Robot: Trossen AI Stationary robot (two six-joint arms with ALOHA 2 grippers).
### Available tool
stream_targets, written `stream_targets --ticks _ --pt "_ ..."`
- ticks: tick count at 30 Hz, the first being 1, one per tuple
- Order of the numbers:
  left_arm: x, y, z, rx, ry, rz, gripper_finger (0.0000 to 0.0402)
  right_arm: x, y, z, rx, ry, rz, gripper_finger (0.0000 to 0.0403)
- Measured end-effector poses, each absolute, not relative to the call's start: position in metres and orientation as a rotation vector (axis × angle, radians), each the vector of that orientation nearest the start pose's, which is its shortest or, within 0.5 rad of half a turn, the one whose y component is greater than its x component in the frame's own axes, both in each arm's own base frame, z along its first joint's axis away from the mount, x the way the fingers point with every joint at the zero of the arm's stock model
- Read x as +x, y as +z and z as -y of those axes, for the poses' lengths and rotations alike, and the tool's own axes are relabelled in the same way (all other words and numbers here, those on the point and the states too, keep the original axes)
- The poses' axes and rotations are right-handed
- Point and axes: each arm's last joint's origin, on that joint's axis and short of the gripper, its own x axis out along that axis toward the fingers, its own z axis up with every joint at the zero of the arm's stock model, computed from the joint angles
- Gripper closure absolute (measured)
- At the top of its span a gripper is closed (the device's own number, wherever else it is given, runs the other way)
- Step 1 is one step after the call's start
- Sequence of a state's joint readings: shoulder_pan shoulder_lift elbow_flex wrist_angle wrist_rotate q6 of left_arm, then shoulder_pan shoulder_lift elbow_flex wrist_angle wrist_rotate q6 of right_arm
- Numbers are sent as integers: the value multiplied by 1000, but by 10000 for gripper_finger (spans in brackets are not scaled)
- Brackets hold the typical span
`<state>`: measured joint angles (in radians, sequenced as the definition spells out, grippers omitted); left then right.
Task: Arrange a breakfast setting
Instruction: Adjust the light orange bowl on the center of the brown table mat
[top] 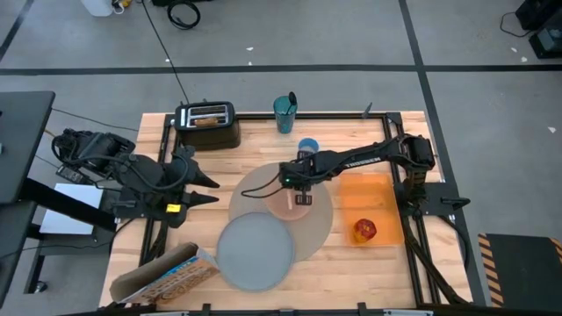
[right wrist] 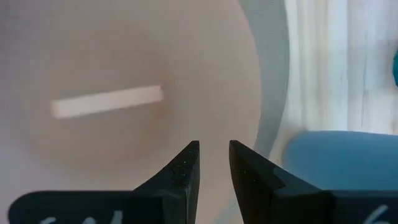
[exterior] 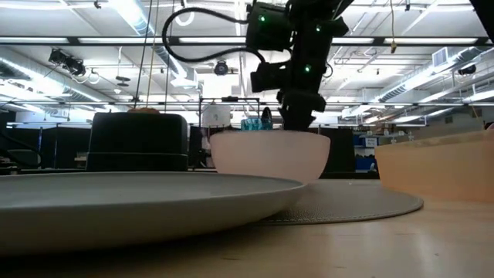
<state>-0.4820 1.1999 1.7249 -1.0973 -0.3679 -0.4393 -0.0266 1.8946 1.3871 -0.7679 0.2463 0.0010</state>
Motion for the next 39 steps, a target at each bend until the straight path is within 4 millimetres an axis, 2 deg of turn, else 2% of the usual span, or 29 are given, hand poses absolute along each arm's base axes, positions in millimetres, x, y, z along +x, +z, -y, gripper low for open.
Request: stream_targets --ticks 4,7,10,12,15,18,22,25,34,39 --pt "169 473 77 -196 0 -535 237 382 207 2 -90 -130 -1235 309" --pt "168 473 80 -191 -17 -537 237 384 225 -14 -95 -67 -1248 309" --pt "166 473 84 -185 -41 -541 237 379 243 -28 -102 -54 -1306 309" --pt "164 472 87 -190 -53 -552 237 372 248 -33 -93 -63 -1374 309" --pt "161 469 91 -193 -54 -582 237 357 242 -35 -116 -82 -1522 309" --pt "161 466 96 -177 -66 -607 237 349 226 -33 -149 -108 -1589 309" --pt "160 466 99 -174 -83 -607 237 347 204 -29 -151 -108 -1579 309" --pt "159 466 100 -172 -88 -608 237 349 198 -27 -137 -117 -1549 309" --pt "159 466 101 -166 -93 -608 237 356 200 -30 -80 -60 -1482 309" --pt "159 466 100 -160 -95 -607 237 351 229 -35 -61 -94 -1579 311"
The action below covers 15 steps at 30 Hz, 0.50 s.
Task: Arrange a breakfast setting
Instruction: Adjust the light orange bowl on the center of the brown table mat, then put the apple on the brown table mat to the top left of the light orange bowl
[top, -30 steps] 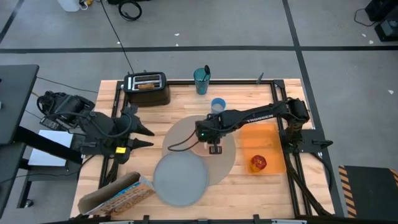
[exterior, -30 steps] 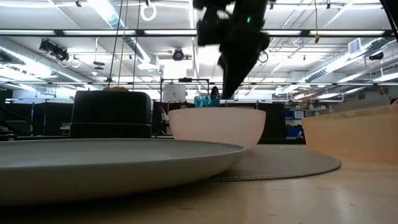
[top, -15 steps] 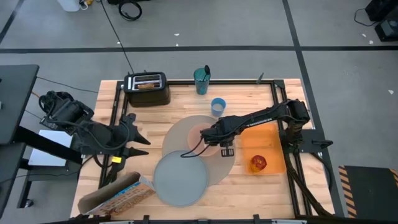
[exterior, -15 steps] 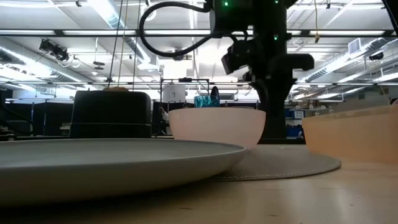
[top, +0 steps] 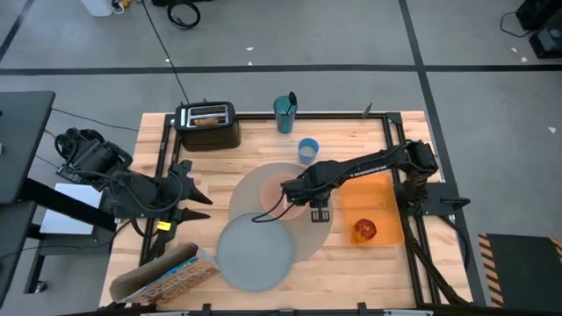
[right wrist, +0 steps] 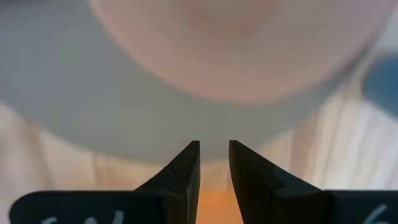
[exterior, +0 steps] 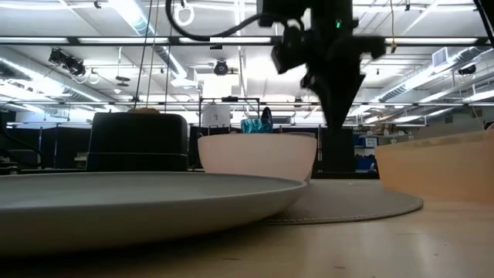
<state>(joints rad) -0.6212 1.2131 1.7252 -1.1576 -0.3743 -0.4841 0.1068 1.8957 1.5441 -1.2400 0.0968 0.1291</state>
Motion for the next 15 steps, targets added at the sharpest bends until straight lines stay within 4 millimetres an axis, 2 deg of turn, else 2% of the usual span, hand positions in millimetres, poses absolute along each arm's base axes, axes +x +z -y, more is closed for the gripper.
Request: stream_targets --ticks 3,9,12,15 --pt "159 466 100 -150 -83 -601 237 338 253 -40 -4 -135 -1633 312" --pt "160 468 97 -118 25 -539 237 291 297 -71 109 -214 -1524 316" --pt "163 473 98 -91 38 -480 237 261 310 -93 122 -212 -1428 318" --pt "171 477 103 -40 15 -422 237 228 311 -114 129 -212 -1356 317"
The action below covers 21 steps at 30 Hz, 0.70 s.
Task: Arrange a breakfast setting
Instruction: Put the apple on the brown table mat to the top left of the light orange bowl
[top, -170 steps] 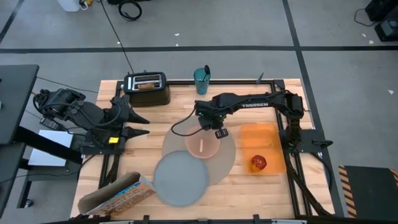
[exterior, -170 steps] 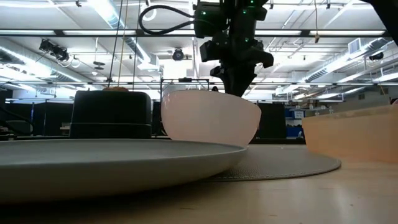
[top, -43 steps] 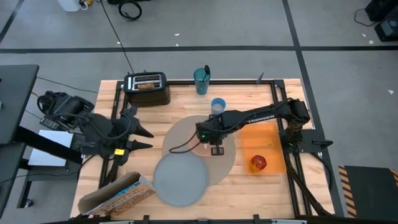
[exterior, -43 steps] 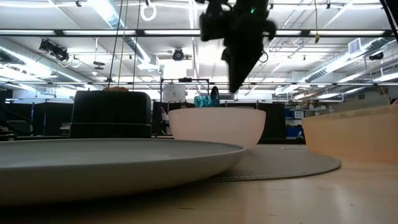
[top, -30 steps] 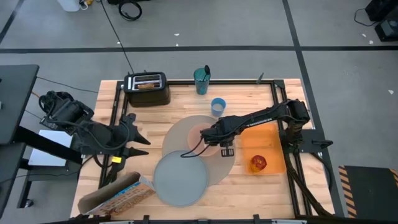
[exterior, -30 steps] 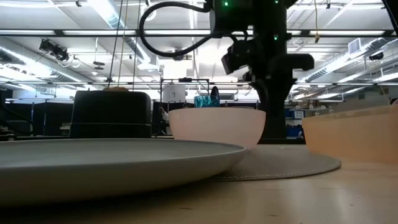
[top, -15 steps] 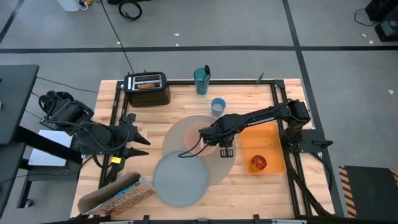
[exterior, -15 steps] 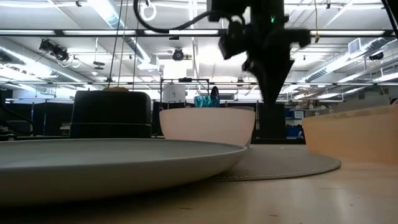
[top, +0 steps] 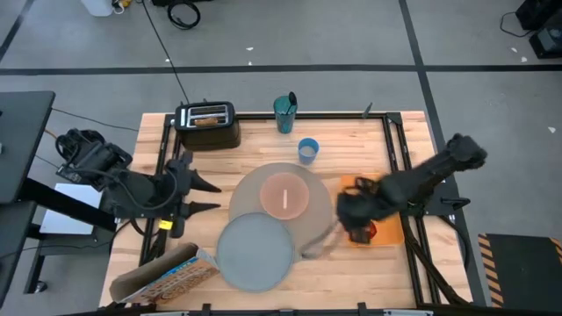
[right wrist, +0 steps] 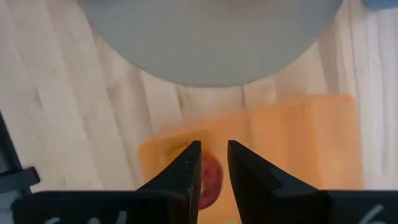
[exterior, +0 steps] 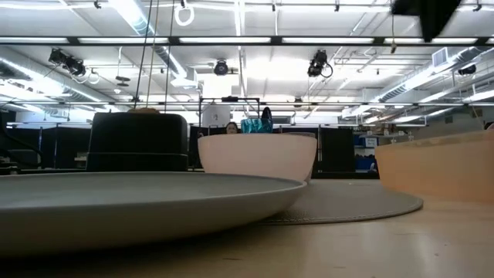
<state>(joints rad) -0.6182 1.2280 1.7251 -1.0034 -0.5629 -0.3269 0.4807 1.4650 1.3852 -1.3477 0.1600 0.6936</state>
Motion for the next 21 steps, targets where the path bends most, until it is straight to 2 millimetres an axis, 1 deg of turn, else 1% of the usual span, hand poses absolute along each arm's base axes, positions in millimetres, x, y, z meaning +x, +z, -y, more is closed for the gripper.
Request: stream_targets --ticks 2,4,8,11,15,18,21 --pt "178 479 107 -18 -2 -383 237 206 307 -124 134 -232 -1307 315" --pt "186 481 113 11 -22 -348 237 187 299 -132 137 -236 -1269 310" --pt "203 480 124 85 -58 -308 237 161 275 -142 150 -200 -1239 291" --pt "215 480 125 72 -49 -277 237 150 257 -144 167 -198 -1238 270" --pt "239 483 115 10 -65 -214 237 139 238 -139 135 -209 -1261 248" --pt "257 480 106 43 -41 -192 237 134 227 -132 113 -242 -1240 246" --pt "270 479 93 56 -15 -181 237 134 221 -130 133 -206 -1183 251"
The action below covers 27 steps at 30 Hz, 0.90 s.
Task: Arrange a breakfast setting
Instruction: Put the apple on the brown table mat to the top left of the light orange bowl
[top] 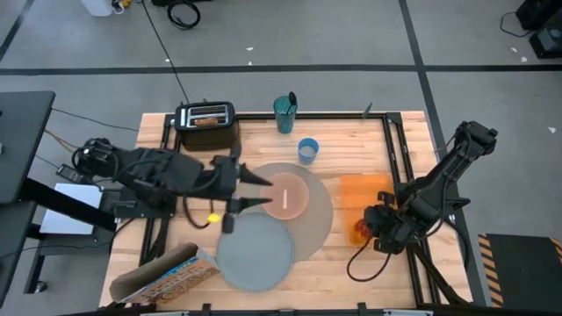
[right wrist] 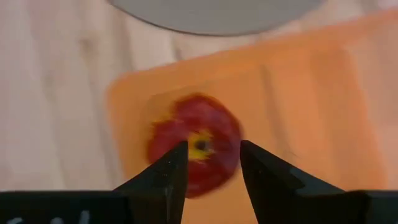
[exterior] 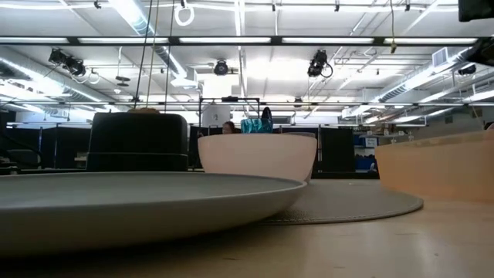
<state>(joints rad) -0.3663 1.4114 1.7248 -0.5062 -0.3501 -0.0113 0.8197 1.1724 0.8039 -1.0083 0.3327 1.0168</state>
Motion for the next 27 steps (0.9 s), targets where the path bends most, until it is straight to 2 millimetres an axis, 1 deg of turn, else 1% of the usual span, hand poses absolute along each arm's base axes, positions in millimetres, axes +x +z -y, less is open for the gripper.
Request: stream_targets --ticks 4,9,19,27 --pt "285 474 76 32 19 -192 237 134 213 -130 163 -125 -1189 261" --pt "294 471 61 5 69 -194 237 135 207 -130 172 -119 -1173 281" --pt "297 470 50 -9 92 -201 237 138 206 -128 171 -160 -1121 334" --pt "296 470 52 29 29 -207 237 142 207 -125 184 -181 -1107 329"
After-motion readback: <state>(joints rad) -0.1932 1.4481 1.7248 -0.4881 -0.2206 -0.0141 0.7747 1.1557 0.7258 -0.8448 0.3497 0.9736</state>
